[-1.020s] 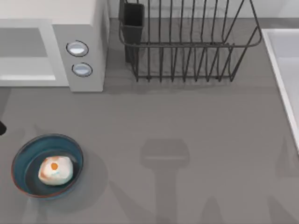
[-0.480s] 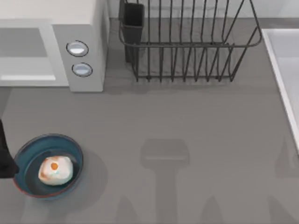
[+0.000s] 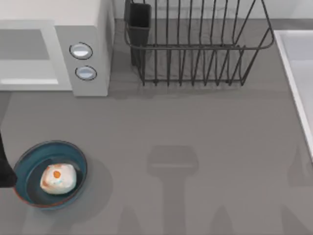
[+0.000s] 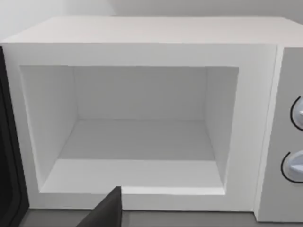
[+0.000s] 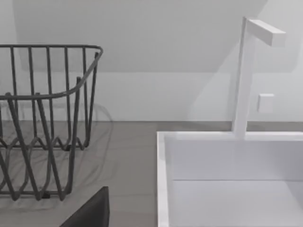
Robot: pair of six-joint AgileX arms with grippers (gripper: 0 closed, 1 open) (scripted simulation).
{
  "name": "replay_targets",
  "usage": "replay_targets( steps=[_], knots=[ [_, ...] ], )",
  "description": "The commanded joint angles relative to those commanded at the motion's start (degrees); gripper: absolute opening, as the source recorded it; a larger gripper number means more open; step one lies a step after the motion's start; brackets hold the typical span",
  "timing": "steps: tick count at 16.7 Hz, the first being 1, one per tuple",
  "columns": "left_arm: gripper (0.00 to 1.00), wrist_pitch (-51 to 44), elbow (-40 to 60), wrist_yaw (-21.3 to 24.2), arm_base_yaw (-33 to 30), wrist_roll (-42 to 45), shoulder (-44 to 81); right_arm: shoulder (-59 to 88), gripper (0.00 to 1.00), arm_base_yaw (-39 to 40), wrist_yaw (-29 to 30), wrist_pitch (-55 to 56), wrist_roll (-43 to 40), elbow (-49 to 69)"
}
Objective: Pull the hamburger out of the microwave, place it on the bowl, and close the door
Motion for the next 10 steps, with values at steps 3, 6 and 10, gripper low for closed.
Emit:
replay_targets(
  steps=[3,6,10],
  knots=[
    [0.55,0.0,0.0,0.0,0.0,0.0,0.0,0.0,1.00,0.0,0.0,0.0,0.0,0.0],
    [0.32,0.0,0.0,0.0,0.0,0.0,0.0,0.0,1.00,0.0,0.0,0.0,0.0,0.0],
    [0.02,0.0,0.0,0.0,0.0,0.0,0.0,0.0,1.00,0.0,0.0,0.0,0.0,0.0]
  ],
)
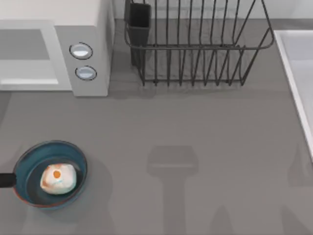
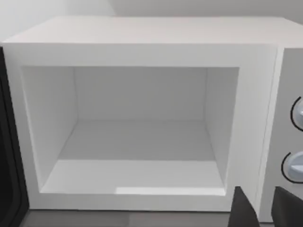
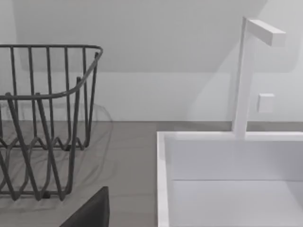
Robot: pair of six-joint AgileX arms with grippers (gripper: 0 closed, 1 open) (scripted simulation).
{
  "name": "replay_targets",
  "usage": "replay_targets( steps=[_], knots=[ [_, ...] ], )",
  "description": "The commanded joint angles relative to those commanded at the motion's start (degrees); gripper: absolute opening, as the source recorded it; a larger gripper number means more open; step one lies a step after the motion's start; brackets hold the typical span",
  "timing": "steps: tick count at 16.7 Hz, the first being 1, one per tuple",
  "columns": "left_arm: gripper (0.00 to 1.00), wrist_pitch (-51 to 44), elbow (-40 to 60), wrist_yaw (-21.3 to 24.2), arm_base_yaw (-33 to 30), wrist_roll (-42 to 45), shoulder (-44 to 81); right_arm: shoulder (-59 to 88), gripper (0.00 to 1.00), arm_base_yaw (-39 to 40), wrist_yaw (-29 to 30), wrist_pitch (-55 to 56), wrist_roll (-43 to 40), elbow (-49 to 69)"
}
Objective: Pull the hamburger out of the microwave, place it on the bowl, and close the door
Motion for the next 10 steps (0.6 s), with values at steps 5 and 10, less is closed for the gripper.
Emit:
replay_targets(
  steps=[5,10],
  knots=[
    [0.00,0.0,0.0,0.0,0.0,0.0,0.0,0.0,1.00,0.0,0.0,0.0,0.0,0.0],
    [0.00,0.0,0.0,0.0,0.0,0.0,0.0,0.0,1.00,0.0,0.0,0.0,0.0,0.0]
  ],
)
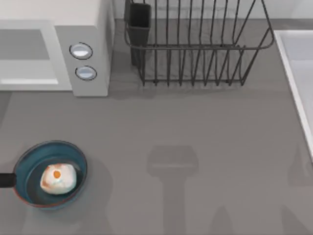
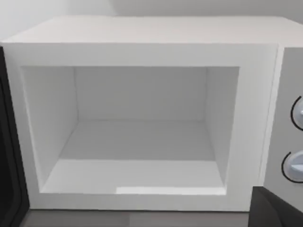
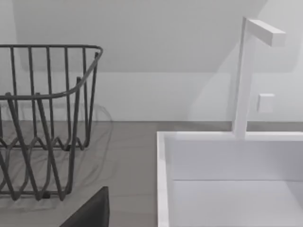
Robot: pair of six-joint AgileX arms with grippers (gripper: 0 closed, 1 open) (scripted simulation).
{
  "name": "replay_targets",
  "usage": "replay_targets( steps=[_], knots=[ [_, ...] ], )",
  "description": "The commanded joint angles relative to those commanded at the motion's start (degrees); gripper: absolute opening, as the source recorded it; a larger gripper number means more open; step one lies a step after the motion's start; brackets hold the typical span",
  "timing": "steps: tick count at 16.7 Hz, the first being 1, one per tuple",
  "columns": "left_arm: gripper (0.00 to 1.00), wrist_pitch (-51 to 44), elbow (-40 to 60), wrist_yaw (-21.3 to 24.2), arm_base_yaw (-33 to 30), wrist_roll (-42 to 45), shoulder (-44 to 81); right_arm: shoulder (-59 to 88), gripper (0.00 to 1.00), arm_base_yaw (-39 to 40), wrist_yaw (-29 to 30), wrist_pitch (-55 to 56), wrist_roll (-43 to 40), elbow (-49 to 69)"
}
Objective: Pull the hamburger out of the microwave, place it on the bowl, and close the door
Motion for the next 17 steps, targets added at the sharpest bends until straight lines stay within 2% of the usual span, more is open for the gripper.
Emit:
replay_targets(
  steps=[3,7,17],
  knots=[
    [0.00,-2.1,3.5,1.9,2.9,2.6,3.7,0.0,1.00,0.0,0.0,0.0,0.0,0.0],
    [0.00,-8.7,15.4,7.6,11.9,10.5,17.0,0.0,1.00,0.0,0.0,0.0,0.0,0.0],
    [0.00,-32.0,58.2,28.1,43.9,38.6,72.6,0.0,1.00,0.0,0.0,0.0,0.0,0.0]
  ],
)
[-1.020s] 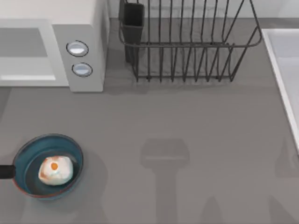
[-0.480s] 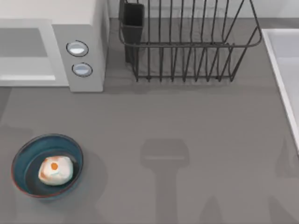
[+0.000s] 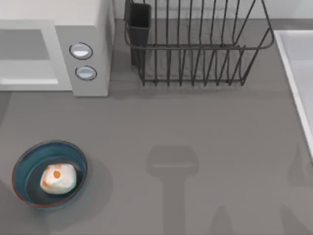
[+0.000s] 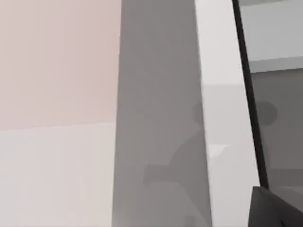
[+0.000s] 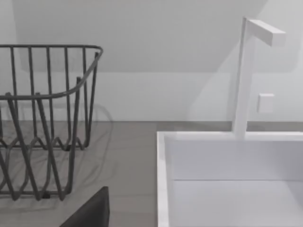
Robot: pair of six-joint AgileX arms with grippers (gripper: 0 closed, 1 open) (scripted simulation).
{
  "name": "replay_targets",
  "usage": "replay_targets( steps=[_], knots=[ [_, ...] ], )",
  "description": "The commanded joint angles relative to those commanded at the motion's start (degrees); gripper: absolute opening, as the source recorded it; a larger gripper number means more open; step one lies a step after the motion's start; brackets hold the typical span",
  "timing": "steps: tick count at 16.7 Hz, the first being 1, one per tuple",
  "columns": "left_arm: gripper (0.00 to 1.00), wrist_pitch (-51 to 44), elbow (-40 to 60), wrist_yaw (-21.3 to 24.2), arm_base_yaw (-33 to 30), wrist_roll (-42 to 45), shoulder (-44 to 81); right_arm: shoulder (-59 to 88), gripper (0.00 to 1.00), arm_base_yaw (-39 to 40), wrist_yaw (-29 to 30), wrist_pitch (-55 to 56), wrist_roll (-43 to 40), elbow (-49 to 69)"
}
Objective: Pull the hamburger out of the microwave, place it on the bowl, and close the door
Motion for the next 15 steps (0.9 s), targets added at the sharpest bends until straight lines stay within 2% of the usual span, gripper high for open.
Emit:
replay_targets(
  steps=[4,7,15],
  knots=[
    [0.00,-7.4,13.9,6.5,10.2,8.9,18.1,0.0,1.00,0.0,0.0,0.0,0.0,0.0],
    [0.00,-10.8,20.1,9.5,14.9,13.1,26.0,0.0,1.00,0.0,0.0,0.0,0.0,0.0],
    [0.00,-11.6,21.6,10.3,16.2,14.4,28.4,0.0,1.00,0.0,0.0,0.0,0.0,0.0]
  ],
)
